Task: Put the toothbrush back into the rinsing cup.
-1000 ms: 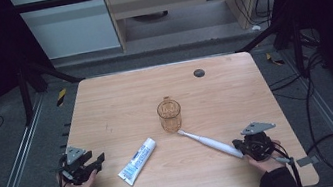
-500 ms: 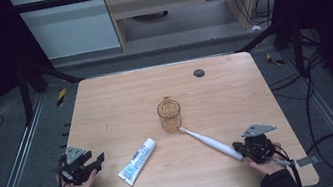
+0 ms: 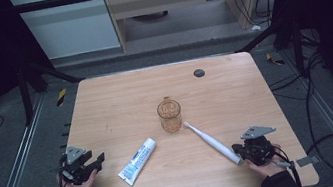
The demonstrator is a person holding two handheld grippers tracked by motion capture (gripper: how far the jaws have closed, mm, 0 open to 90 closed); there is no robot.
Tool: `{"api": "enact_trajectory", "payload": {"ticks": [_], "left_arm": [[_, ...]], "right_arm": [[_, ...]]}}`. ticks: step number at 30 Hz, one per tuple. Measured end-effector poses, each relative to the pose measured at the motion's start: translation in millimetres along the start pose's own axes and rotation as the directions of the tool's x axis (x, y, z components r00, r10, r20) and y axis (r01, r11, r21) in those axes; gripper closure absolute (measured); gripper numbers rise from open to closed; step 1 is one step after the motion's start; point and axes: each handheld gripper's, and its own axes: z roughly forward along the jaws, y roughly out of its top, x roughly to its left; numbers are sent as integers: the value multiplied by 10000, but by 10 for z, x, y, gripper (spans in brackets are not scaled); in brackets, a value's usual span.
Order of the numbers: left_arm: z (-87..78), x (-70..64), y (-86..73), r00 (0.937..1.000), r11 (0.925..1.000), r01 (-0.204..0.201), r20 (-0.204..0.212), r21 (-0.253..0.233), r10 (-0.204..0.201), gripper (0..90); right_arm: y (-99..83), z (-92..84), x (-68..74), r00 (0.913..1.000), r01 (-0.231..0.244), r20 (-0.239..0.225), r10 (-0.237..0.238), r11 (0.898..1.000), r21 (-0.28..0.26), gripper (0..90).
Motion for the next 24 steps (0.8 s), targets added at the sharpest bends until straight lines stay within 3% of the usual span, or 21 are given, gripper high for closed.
{"api": "enact_trajectory", "payload": {"ticks": [7, 12, 24], "left_arm": [[-1, 7, 3, 10000, 10000, -43, 33, -49, 44, 467], [9, -11, 5, 9999, 10000, -91, 42, -7, 91, 466], [21, -4, 6, 9999, 9999, -138, 45, 26, 137, 464]], "right_arm": [[108, -171, -78, 9991, 3, 422, 20, 9984, -558, 817], [194, -267, -118, 9979, -63, 640, 98, 9985, -551, 730], [474, -308, -108, 9987, -257, 409, 292, 9962, -837, 560]]}}
